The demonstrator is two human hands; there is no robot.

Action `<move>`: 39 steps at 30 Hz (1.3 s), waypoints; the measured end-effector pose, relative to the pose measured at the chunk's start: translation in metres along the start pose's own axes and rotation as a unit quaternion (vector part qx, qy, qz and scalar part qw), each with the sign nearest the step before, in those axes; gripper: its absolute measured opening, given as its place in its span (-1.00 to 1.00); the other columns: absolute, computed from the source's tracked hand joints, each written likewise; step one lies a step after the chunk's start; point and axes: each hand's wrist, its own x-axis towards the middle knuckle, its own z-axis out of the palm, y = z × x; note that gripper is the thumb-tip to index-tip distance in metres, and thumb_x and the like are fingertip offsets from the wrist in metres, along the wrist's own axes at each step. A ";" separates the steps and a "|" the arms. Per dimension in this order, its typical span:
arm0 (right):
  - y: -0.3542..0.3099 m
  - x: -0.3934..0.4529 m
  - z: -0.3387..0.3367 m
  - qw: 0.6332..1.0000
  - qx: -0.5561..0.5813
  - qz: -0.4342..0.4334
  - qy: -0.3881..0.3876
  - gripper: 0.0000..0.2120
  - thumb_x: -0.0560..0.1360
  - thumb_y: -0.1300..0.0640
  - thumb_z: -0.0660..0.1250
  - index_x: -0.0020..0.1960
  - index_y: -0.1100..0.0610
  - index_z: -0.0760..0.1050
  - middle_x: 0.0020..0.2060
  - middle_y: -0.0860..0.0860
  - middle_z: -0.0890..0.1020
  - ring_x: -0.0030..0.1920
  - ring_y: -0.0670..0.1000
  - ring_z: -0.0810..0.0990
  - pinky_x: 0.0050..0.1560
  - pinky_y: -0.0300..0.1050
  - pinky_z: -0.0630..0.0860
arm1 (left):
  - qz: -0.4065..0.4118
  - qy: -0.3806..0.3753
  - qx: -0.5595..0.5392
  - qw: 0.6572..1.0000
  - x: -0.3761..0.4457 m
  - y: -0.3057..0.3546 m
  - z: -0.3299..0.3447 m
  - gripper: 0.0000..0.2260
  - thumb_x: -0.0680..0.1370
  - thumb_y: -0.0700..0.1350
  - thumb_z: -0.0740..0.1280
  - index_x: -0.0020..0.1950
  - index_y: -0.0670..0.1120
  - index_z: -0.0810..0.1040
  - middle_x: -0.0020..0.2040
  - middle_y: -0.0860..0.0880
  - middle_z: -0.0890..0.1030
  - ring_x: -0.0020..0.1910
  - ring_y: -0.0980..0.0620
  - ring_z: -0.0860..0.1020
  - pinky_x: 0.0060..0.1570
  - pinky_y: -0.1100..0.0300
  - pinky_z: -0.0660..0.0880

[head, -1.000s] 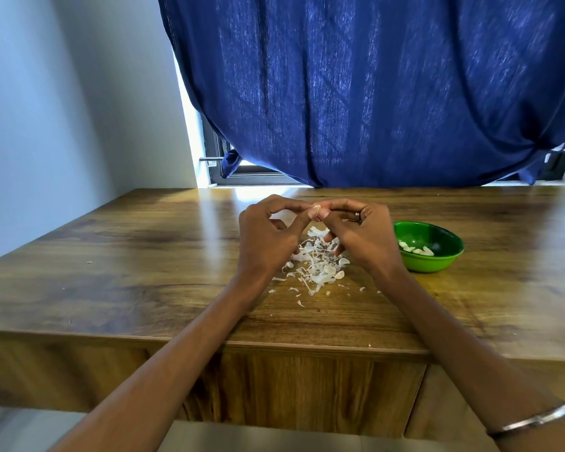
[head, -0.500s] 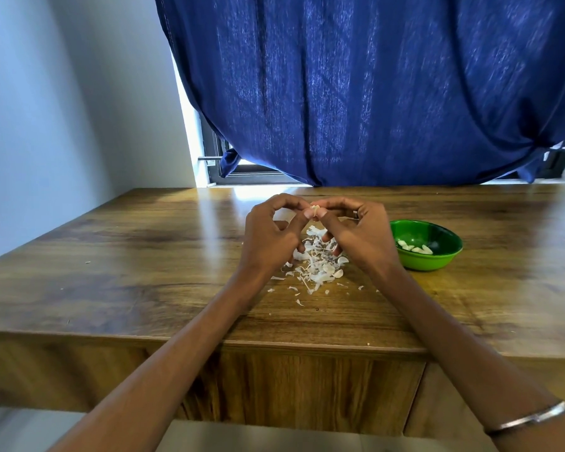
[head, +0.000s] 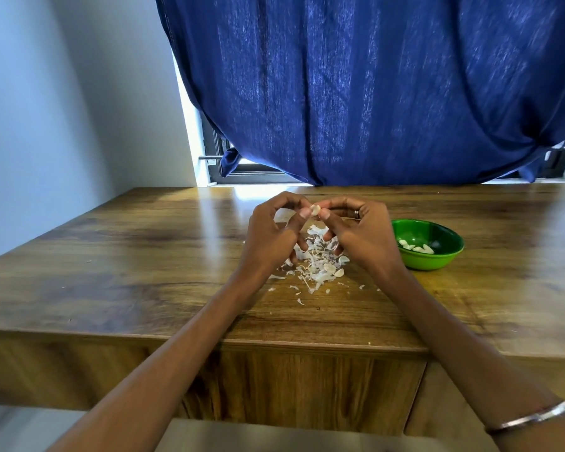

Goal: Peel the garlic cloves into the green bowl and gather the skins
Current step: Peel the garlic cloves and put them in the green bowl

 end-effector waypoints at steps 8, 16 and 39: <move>0.003 0.000 0.000 0.999 -0.034 0.004 -0.011 -0.91 0.52 0.15 0.46 -0.04 -0.03 0.63 -0.09 -0.07 0.71 -0.32 -0.08 0.70 -0.41 -0.19 0.59 | -0.012 -0.007 0.005 1.000 0.001 -0.001 0.000 -0.92 0.60 -0.18 0.44 0.02 -0.18 0.60 -0.10 0.12 0.64 -0.45 0.02 0.57 -0.57 0.20 0.45; 0.005 0.000 0.001 0.999 -0.033 0.003 -0.013 -0.94 0.53 0.14 0.45 -0.03 0.01 0.61 -0.10 -0.04 0.71 -0.29 -0.02 0.72 -0.43 -0.09 0.61 | -0.006 -0.025 0.031 0.999 0.001 -0.001 0.002 -0.97 0.64 -0.20 0.37 0.00 -0.14 0.57 -0.16 0.09 0.61 -0.45 0.01 0.57 -0.58 0.20 0.44; -0.001 0.001 -0.006 0.989 0.122 0.082 0.005 -0.85 0.52 0.20 0.45 0.08 0.17 0.62 -0.14 -0.04 0.75 -0.31 -0.12 0.66 -0.44 -0.23 0.55 | -0.023 0.058 0.024 0.998 -0.001 0.004 -0.001 -0.87 0.51 -0.05 0.55 -0.13 -0.10 0.71 -0.34 -0.10 0.69 -0.55 -0.15 0.60 -0.58 0.22 0.42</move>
